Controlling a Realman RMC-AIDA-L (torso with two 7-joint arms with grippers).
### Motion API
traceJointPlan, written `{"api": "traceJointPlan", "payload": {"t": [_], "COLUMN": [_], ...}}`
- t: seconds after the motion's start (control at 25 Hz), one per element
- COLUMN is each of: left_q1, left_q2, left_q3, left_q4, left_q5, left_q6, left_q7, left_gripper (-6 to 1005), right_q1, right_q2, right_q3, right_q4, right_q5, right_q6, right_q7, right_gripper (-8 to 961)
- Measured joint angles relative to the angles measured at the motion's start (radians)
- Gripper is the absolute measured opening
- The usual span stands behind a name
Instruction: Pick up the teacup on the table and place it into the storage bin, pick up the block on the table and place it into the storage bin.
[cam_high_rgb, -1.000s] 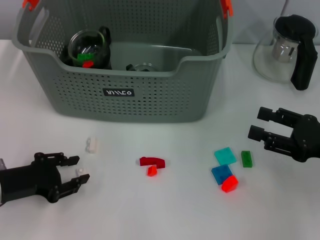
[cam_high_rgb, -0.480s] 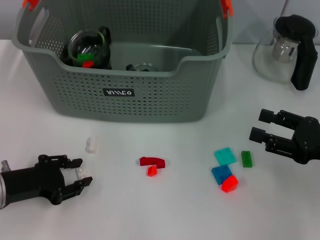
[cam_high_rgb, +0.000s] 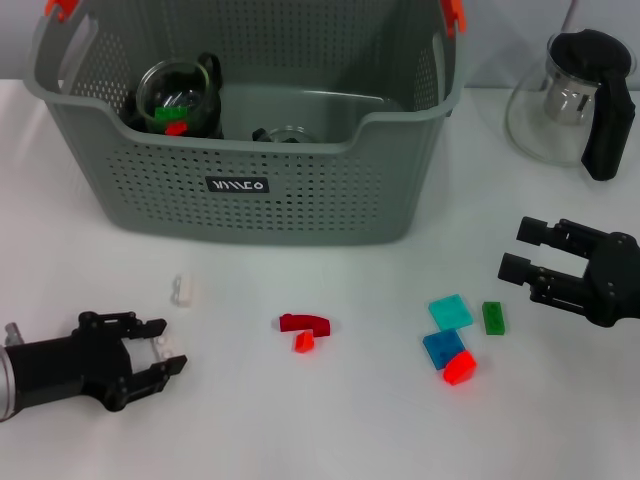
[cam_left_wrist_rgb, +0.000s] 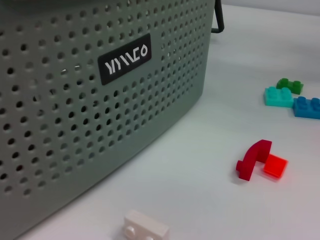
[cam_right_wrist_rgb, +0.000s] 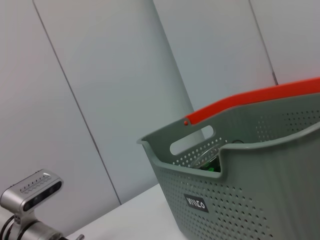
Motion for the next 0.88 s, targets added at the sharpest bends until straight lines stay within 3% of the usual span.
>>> {"api": "traceJointPlan", "payload": {"t": [0.64,0.88], "left_q1": [-0.002,0.001], "left_q2": [0.001,0.01], "left_q3": [0.013,-0.029], "left_q4": [0.046,0.087], "left_q5": [0.017,0.004], "left_q6": [0.006,0.138], "left_q7": [-0.095,-0.113], "left_gripper": [427,417], "right_q1": [-0.002,-0.002], "right_q2": [0.0,0.0], "right_q3": [0.0,0.0], "right_q4": [0.0,0.0], "right_q5": [0.0,0.0], "right_q6": [-0.003,-0.003], "right_q7": [0.0,0.0], "right_gripper": [760,760]}}
